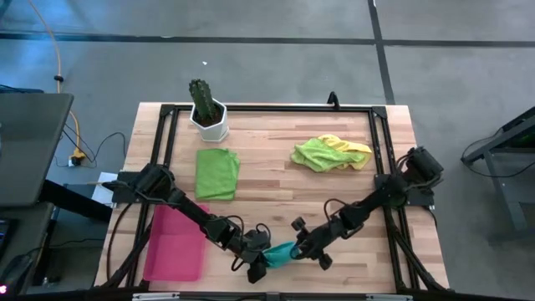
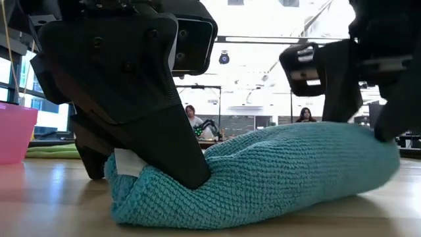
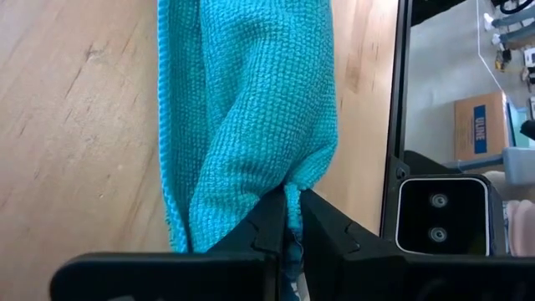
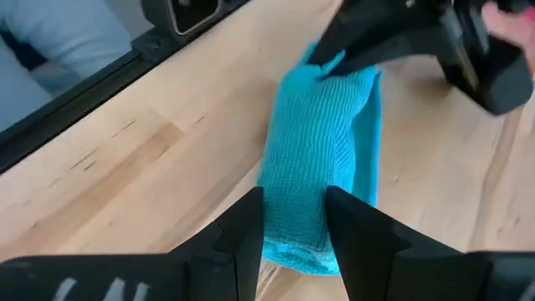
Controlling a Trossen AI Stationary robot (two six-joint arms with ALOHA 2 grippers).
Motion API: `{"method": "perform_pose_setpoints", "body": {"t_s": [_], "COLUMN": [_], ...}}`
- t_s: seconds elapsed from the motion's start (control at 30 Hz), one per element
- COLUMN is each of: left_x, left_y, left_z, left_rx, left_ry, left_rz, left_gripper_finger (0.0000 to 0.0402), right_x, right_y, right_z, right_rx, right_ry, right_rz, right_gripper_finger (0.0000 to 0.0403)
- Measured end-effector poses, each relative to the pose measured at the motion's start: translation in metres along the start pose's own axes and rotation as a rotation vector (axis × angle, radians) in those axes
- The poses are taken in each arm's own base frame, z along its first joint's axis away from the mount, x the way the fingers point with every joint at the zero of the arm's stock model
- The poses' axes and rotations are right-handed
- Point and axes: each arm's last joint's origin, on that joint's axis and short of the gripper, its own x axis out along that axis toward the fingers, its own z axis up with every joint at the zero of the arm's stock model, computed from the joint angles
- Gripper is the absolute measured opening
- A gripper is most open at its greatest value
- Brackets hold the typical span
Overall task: Roll microfiber towels into tight, uniform cylinder then place into a basket
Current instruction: Roll the blue towel
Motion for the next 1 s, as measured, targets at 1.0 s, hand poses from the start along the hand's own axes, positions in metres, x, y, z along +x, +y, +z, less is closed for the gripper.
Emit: {"method": "perform_pose_setpoints", "body": {"t_s": [1.0], "left_x": [0.0], "left_y": [0.0], "left_z": [0.001], "left_rx": [-0.007], "left_ry": [-0.008], "left_rz": [-0.001], "left_gripper_finger": [0.0017], "right_x": [-0.018], "right_y": [-0.001], "right_z": [0.022], "right_rx": [0.183], "right_ry": [-0.128], "right_rz": [0.05], "right_gripper_finger": [0.0154]}}
